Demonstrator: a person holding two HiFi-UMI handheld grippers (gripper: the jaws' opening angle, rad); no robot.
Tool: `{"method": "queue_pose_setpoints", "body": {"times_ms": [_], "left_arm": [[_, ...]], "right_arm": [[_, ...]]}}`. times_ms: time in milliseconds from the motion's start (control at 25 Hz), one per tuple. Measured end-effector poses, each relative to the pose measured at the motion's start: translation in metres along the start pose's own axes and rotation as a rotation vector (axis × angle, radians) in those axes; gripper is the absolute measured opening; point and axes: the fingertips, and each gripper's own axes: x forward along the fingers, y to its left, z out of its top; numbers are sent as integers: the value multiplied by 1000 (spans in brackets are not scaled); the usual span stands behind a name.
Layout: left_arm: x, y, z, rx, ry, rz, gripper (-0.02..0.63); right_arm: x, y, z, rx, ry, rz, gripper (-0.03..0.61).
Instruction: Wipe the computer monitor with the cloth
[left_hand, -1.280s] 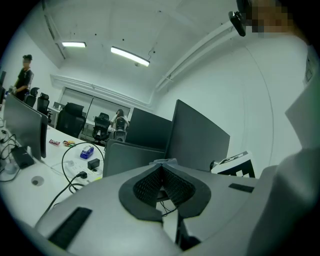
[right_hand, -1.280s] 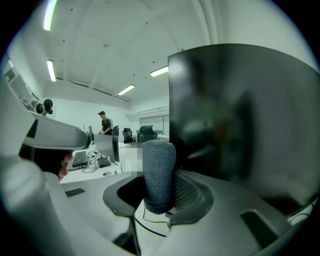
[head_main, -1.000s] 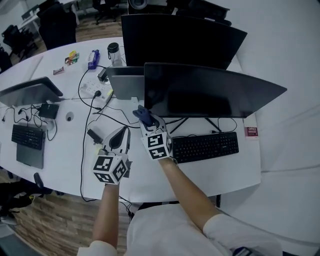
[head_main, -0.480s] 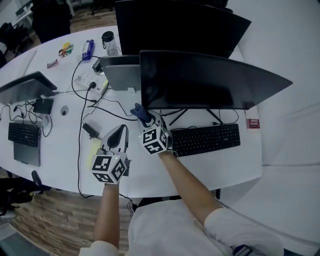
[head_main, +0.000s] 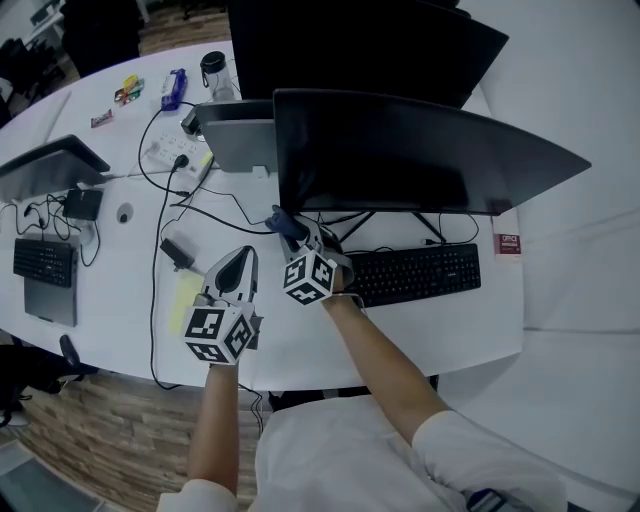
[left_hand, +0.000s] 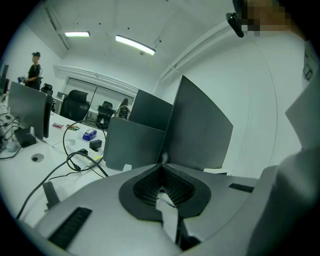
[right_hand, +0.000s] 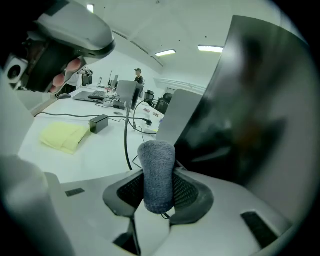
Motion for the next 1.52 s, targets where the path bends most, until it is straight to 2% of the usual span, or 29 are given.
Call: {"method": "queue_pose_setpoints", "body": {"times_ms": [360,1080,1520], "left_arm": [[10,-13,-1,10,6,-6,12],[46,-79,-19,23,35,-29,12],[77,-128,-25,30,38,-76,11]], "right_arm": [[-11,-12,-17,-62,20,-25,135],[-53,-84,-95,-25,81,-102,135],[-84,-131,-146,-18,125,-153,135]]}}
